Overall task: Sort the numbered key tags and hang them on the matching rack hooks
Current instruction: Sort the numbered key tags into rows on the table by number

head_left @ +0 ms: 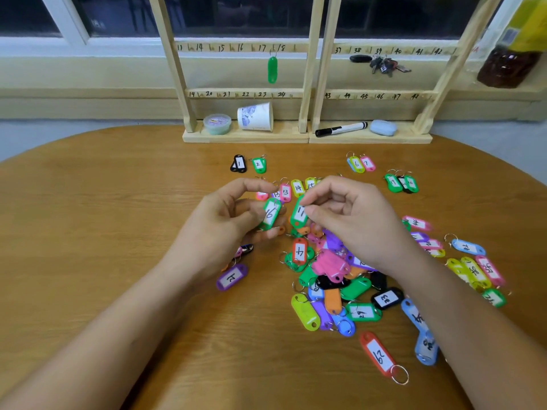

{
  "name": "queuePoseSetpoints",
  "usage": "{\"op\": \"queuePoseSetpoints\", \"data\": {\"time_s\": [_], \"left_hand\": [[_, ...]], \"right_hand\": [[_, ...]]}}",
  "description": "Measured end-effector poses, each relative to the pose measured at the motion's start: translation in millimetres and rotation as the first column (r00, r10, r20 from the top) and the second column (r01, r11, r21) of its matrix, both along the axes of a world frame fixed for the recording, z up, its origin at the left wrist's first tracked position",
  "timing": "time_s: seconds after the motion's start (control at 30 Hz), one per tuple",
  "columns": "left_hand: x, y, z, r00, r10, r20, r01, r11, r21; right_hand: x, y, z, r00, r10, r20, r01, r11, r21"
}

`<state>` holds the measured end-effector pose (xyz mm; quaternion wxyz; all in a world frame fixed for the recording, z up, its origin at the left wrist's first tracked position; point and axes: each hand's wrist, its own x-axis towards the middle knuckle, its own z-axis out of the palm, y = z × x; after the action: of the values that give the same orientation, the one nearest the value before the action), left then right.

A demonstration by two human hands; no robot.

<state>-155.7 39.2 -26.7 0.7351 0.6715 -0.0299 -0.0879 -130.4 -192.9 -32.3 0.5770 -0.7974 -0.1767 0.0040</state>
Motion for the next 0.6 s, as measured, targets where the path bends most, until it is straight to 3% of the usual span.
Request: {"op": "queuePoseSetpoints", "data": {"time_s": [0.07,0.23,0.6], "left_hand": [[-1,0,-1,1.0,0.008,0.03,-0.009,0.999,0.035],[4,5,-8,0.986,0.037,0.164,-0.091,0.938,0.334],[25,0,1,0.987,0.046,0.156,-0.107,0.906,0.41]], "right_hand": [[2,-1,-1,1.0,-0.002,-0.019,0.002,1.0,0.004],[8,-10,2,0.996,-0.01,-0.092,0.008,1.0,-0.025],[42,-57,20,0.974,-0.222,-0.049,0.222,0.975,-0.006]]}}
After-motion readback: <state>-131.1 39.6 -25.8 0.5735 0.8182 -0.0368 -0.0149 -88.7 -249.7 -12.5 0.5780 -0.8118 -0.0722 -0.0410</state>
